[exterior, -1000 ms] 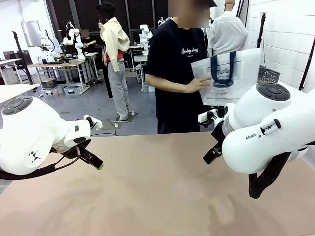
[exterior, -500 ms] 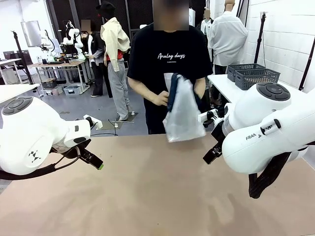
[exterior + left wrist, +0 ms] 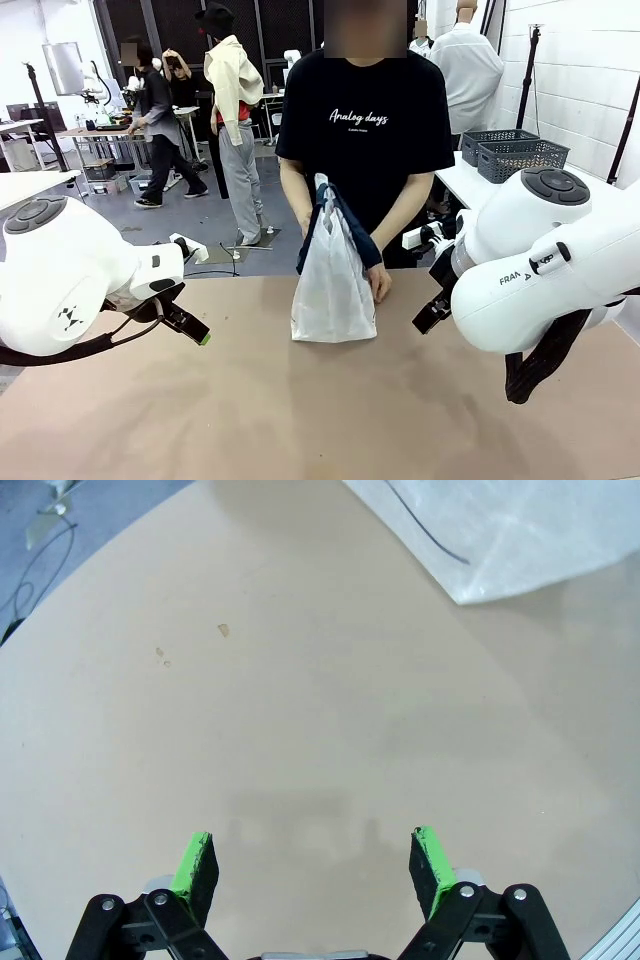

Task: Transfer purchased items from the store into the shopping bag.
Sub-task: Open the Reusable shopping bag in the center of the table.

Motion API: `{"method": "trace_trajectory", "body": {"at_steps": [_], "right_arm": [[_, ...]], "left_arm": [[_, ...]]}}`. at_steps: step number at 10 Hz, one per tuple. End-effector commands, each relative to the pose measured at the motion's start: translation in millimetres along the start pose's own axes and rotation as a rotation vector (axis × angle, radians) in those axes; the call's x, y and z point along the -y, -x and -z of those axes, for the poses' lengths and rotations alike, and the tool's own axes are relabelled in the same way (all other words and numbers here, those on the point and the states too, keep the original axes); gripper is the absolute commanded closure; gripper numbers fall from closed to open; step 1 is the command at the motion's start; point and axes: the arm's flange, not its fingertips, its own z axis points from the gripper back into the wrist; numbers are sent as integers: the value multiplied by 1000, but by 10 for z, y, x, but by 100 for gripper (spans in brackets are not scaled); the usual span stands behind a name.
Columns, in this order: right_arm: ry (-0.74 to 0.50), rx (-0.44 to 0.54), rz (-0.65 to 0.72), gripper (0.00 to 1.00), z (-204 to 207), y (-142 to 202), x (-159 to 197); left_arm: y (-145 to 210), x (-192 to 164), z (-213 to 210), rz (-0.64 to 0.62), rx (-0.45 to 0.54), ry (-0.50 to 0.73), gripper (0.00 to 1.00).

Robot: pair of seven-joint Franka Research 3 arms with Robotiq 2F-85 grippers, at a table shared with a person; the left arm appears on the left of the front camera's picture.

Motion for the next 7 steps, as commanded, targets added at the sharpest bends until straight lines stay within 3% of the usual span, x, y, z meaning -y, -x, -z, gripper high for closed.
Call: {"method": "trace_trajectory", "body": {"at_steps": [1, 7], "right_arm": [[0, 0, 0, 0, 0, 0, 1], [0, 0, 0, 0, 0, 0, 1]], "left_arm": [[3, -11, 0, -2, 0, -1, 0], [3, -11, 0, -2, 0, -1, 0]]}}
